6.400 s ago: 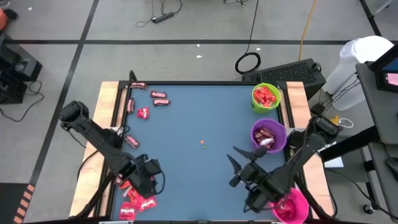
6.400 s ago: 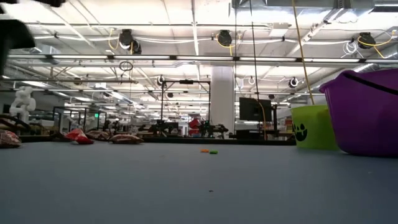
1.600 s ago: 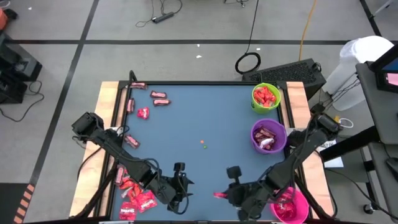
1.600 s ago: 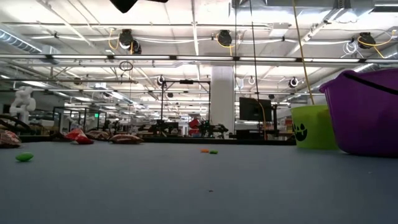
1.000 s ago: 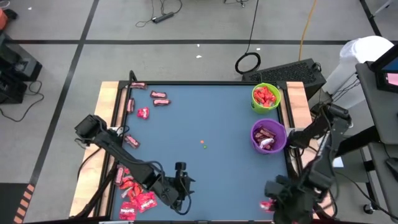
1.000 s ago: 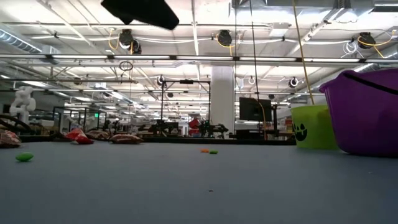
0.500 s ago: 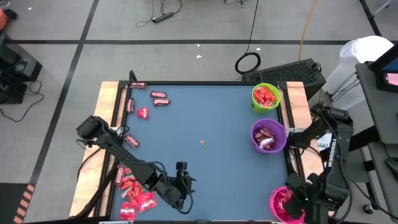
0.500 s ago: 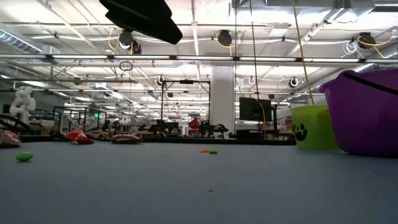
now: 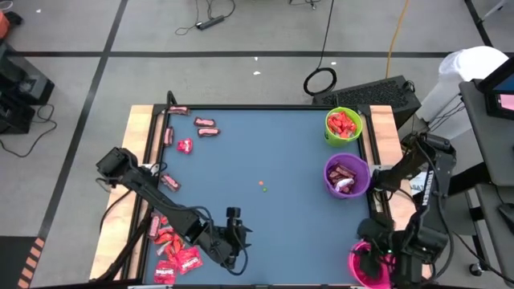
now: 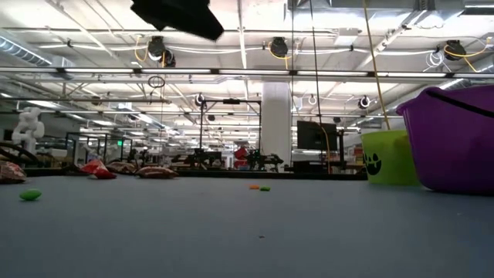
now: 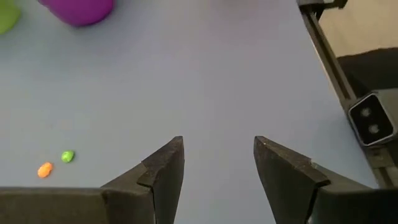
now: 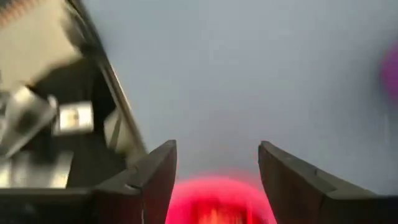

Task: Organize candy in baskets
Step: Put the red candy pack into the pink bucket

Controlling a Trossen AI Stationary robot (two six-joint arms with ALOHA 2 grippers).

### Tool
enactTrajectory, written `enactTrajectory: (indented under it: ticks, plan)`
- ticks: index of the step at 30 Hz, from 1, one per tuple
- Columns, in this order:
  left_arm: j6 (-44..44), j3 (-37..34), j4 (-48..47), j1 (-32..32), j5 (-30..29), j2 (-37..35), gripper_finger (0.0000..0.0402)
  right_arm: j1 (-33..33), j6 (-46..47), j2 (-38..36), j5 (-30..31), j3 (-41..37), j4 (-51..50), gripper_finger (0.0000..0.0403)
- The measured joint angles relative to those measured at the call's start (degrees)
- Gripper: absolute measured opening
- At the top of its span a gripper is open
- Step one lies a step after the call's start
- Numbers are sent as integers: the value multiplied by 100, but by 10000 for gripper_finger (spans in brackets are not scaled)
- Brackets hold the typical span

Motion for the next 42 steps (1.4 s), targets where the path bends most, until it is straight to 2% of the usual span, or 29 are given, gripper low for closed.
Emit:
enactTrajectory:
  ticks: [4, 6, 9, 12, 15, 18, 28, 37, 42]
  plan:
    - [-473, 1, -652, -4, 96, -302, 200, -194, -1701, 55, 1797, 0, 375, 217]
    - [-847, 3, -1003, -12, 376, -468, 200, -298, -2427, 109, 2557, 0, 651, 216]
    - [-1502, 9, -1528, -36, 1106, -574, 200, -489, -3504, 207, 3360, 0, 1102, 213]
    - [-2187, 8, -2208, -108, 1935, -557, 200, -713, -4381, 414, 3810, 0, 1491, 212]
    - [-2852, 7, -2622, -236, 2617, -446, 200, -959, -4926, 625, 3857, 0, 1843, 212]
    - [-3477, -1, -2910, -484, 3048, -410, 200, -1185, -5257, 892, 3840, 0, 2147, 212]
    - [-4824, 3, -3975, -1249, 2985, -180, 200, -1572, -5465, 1582, 3798, 0, 2526, 212]
    - [-4827, 1, -3813, -1274, 3376, 683, 200, -1642, -5531, 1908, 3800, 0, 2906, 212]
    - [-4232, 25, -3469, -1238, 3813, 1000, 192, -1652, -5560, 1990, 3799, 0, 2942, 212]
